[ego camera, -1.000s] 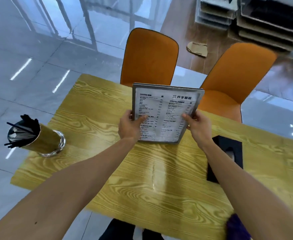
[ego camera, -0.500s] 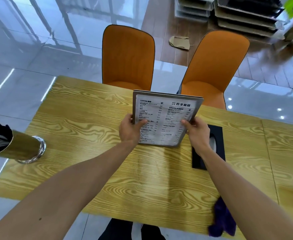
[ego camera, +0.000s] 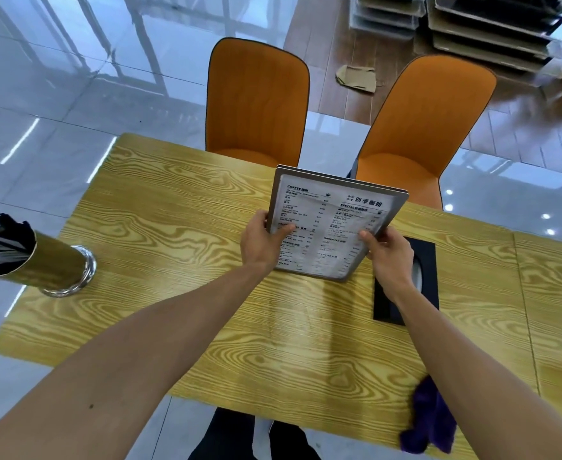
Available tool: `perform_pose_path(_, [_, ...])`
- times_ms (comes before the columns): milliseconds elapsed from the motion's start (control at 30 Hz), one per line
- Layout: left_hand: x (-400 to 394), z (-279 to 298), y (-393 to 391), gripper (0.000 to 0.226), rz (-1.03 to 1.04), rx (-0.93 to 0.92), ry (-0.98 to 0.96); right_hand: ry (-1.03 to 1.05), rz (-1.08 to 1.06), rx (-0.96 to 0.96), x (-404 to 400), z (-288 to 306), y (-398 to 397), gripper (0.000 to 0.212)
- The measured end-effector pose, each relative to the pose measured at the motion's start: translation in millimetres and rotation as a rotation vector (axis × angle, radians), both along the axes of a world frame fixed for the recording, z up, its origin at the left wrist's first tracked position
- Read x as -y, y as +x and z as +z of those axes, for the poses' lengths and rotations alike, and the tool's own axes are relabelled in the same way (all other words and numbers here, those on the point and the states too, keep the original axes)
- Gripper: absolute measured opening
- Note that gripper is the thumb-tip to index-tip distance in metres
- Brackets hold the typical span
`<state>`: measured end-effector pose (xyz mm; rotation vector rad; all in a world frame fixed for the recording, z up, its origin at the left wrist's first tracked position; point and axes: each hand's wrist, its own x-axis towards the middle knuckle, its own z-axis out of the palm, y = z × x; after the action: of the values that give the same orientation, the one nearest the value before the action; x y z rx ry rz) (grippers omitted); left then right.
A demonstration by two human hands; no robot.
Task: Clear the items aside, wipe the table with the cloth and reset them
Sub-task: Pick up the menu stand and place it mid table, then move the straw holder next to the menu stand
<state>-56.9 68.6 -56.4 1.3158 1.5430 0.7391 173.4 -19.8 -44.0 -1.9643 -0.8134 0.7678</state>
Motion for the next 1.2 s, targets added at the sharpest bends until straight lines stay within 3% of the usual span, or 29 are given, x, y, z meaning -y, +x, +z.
perform_pose_path(133, [1,0,-9,0.049,-0.087,0.001,-0.037,-0.036,-0.010,0.091,4,3,-10,0.022])
perform_pose_path(233, [8,-3,-27,0.066,-0.136,-0.066,-0.082,-0.131,-0.135,0.216,17,-1,-31,0.039])
perform_pose_path(333, [15,-7,-57,0.069,-0.135,-0.085,-0.110,-0.168,-0.122,0.248,31,-7,-69,0.037])
perform_pose_path(567, [26,-14,-157,0.064,0.147,-0.123,-0.107,-0.041,0.349,0.070,-13,-6,-185,0.026])
perform_pose_path(667, [33,-19,-201,0.069,0.332,-0.182,-0.071,-0.080,0.550,0.002,-48,2,-236,0.048])
perform_pose_path(800, [49,-19,-254,0.049,0.567,-0.177,0.080,-0.072,0.771,-0.069,-92,7,-304,0.084])
perform_pose_path(933, [57,-19,-308,0.048,0.829,-0.136,0.116,-0.097,0.966,-0.079,-128,4,-363,0.103])
perform_pose_path(1033, [56,-23,-344,0.064,0.945,-0.168,0.087,-0.127,1.086,-0.083,-150,1,-399,0.109])
perform_pose_path(1200, [39,-30,-405,0.114,0.870,-0.082,-0.081,-0.189,1.293,-0.103,-168,-8,-457,0.114])
